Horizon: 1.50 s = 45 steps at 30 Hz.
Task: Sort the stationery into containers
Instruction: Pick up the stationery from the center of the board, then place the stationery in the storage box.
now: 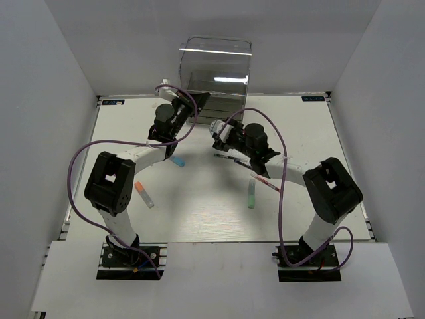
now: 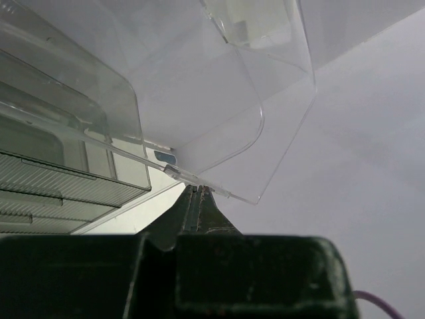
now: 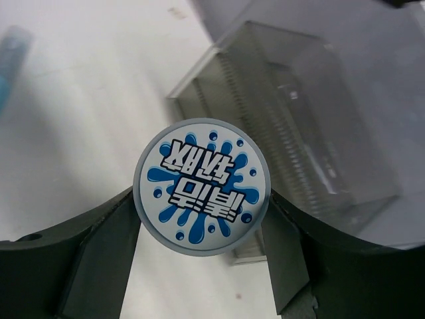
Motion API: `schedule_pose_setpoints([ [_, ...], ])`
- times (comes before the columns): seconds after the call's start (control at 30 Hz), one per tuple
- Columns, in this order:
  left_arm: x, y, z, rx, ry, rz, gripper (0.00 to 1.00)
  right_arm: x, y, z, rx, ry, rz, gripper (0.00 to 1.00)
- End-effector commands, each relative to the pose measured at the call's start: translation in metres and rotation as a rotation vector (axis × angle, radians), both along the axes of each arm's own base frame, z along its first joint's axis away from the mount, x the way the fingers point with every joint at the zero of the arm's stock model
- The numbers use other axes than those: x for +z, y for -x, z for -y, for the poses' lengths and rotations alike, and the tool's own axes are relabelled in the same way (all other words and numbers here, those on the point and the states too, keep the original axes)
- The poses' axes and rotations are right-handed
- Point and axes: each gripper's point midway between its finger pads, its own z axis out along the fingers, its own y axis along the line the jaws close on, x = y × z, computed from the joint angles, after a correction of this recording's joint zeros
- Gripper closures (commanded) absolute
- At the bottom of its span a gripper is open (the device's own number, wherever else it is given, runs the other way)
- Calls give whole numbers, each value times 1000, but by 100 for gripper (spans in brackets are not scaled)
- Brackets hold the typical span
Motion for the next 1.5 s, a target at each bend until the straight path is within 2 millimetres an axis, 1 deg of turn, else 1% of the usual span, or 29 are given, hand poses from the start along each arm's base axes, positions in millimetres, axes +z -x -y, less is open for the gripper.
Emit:
schedule_pose_setpoints([
  [0.0, 59, 3, -9, 25, 60, 139, 100, 86, -24, 13, -105, -166, 290, 100],
  [0.1, 59, 3, -9, 25, 60, 139, 100, 101, -32, 17, -128, -199, 354, 100],
  [0.2, 59, 3, -9, 25, 60, 139, 100, 108, -39, 18, -140, -214, 390, 100],
  [0.37, 59, 3, -9, 25, 60, 139, 100, 121, -43, 20, -149, -246, 427, 100],
  [0.4, 54, 1, -8, 25, 56, 130, 100, 124, -43, 21, -152, -252, 436, 100],
  [0.43, 54, 1, -8, 25, 56, 130, 100, 128, -46, 22, -165, -261, 443, 100],
  [0.5, 54, 1, -8, 25, 56, 130, 100, 127, -51, 23, -182, -267, 450, 100],
  [0.53, 54, 1, -8, 25, 56, 130, 100, 131, -58, 26, -210, -275, 458, 100],
  [0.57, 54, 1, -8, 25, 56, 130, 100, 134, -60, 26, -218, -285, 463, 100],
  [0.6, 58, 1, -8, 25, 60, 139, 100, 133, -62, 28, -227, -282, 463, 100],
  [0.63, 58, 1, -8, 25, 60, 139, 100, 139, -64, 27, -229, -291, 474, 100],
  [0.7, 58, 1, -8, 25, 60, 139, 100, 136, -68, 27, -235, -286, 470, 100],
  [0.9, 61, 1, -8, 23, 71, 143, 100, 139, -84, 30, -262, -289, 479, 100],
  [0.97, 61, 2, -7, 14, 69, 144, 100, 139, -89, 35, -295, -287, 477, 100],
  [1.0, 61, 2, -7, 14, 69, 144, 100, 137, -94, 34, -299, -285, 474, 100],
  [1.03, 61, 2, -7, 14, 69, 144, 100, 139, -94, 35, -302, -287, 476, 100],
  [1.07, 56, 0, -6, 14, 65, 136, 100, 138, -98, 36, -308, -285, 476, 100],
  [1.1, 56, 0, -6, 14, 65, 135, 100, 136, -101, 36, -315, -283, 478, 100],
  [1.23, 58, 1, -6, 14, 69, 144, 100, 132, -110, 37, -332, -277, 481, 100],
  [1.3, 58, 1, -6, 14, 69, 144, 100, 134, -114, 39, -343, -277, 483, 100],
  [1.33, 62, 1, -6, 14, 73, 152, 100, 128, -116, 38, -340, -268, 478, 100],
  [1.4, 63, 1, -6, 11, 80, 148, 100, 131, -119, 39, -349, -271, 481, 100],
  [1.43, 63, 1, -6, 11, 80, 148, 100, 126, -122, 39, -355, -265, 471, 100],
  [1.47, 63, 1, -6, 11, 80, 148, 100, 129, -123, 38, -357, -270, 476, 100],
])
